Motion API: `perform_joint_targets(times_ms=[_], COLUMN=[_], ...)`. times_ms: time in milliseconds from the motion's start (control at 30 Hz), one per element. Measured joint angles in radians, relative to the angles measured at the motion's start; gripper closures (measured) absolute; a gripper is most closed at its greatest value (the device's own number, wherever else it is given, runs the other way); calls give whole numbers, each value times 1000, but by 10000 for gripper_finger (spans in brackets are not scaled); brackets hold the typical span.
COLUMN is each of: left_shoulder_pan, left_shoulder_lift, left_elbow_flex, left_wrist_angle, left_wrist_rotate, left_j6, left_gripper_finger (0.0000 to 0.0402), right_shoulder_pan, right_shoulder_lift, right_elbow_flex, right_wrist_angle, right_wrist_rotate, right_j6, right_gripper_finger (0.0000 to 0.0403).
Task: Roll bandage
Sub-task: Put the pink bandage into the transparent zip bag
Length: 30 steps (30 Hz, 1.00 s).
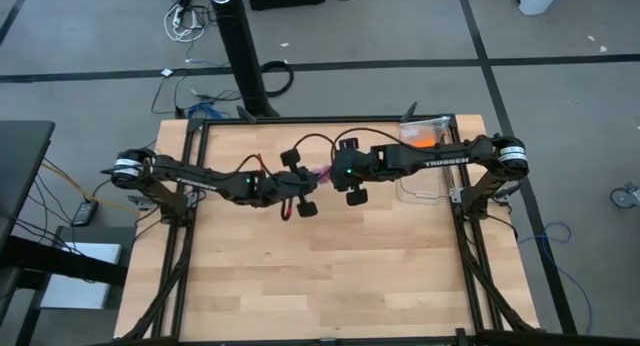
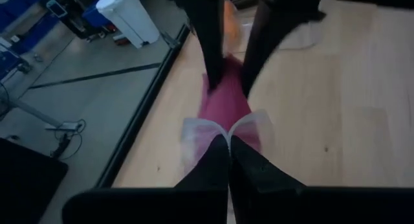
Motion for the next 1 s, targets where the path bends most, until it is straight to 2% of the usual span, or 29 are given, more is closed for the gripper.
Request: perform_joint_targets(times_ms=[100, 333, 600, 733, 1000], left_shoulder_pan=[0, 0, -7, -14, -14], left_shoulder_lift=[0, 0, -2, -2, -37], left_elbow_flex=[16, 25, 25, 17, -103], left_wrist_angle=[-5, -25, -9, 44, 288], left_wrist_rotate=[1, 11, 3, 3, 3], left_j6=[20, 21, 18, 17, 20], left_gripper_finger=[399, 399, 399, 399, 400], right_shoulder_pan=[5, 10, -2, -11, -6], right_shoulder_lift=[0, 0, 0, 0, -5], right_elbow_flex=[0, 0, -1, -16, -16], right_wrist_angle=[-3, 64, 106, 155, 220], right_wrist_rotate=[-5, -105, -158, -180, -197], right_j6=[-29, -45, 53, 89, 108], right_gripper_finger=[339, 339, 347, 350, 352])
